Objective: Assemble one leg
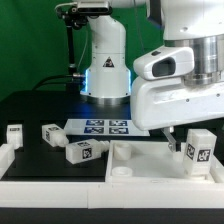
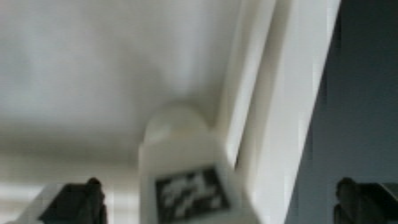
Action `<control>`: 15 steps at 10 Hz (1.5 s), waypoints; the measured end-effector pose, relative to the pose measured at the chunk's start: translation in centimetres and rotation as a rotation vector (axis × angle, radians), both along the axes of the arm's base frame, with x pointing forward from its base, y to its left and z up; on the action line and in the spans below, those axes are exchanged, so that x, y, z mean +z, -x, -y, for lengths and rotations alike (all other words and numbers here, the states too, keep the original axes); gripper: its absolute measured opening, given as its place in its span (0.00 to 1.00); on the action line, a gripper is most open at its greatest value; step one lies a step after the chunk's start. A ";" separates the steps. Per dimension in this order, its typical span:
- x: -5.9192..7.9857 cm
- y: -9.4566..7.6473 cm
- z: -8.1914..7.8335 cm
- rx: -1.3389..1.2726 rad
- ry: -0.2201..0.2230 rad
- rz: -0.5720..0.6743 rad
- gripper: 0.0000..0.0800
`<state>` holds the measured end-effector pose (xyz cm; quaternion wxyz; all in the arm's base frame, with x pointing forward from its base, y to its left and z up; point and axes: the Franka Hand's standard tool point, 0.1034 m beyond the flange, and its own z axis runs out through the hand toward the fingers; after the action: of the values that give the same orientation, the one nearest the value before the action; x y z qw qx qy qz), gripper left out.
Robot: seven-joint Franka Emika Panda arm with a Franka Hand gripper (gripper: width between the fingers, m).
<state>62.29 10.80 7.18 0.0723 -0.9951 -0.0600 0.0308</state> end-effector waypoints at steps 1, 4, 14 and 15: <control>0.1 -0.7 0.1 -0.003 0.001 0.023 0.81; -0.1 -1.4 1.2 0.186 0.097 0.054 0.81; 0.4 -2.2 1.2 0.084 0.127 0.063 0.36; 0.4 -2.2 1.2 0.006 0.130 0.057 0.36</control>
Offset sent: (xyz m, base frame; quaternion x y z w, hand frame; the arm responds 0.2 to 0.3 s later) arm 0.0274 -0.0365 0.0000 -0.1181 -0.0349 -0.1393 0.9826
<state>64.46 9.62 7.57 0.0054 -0.9980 -0.0631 0.0064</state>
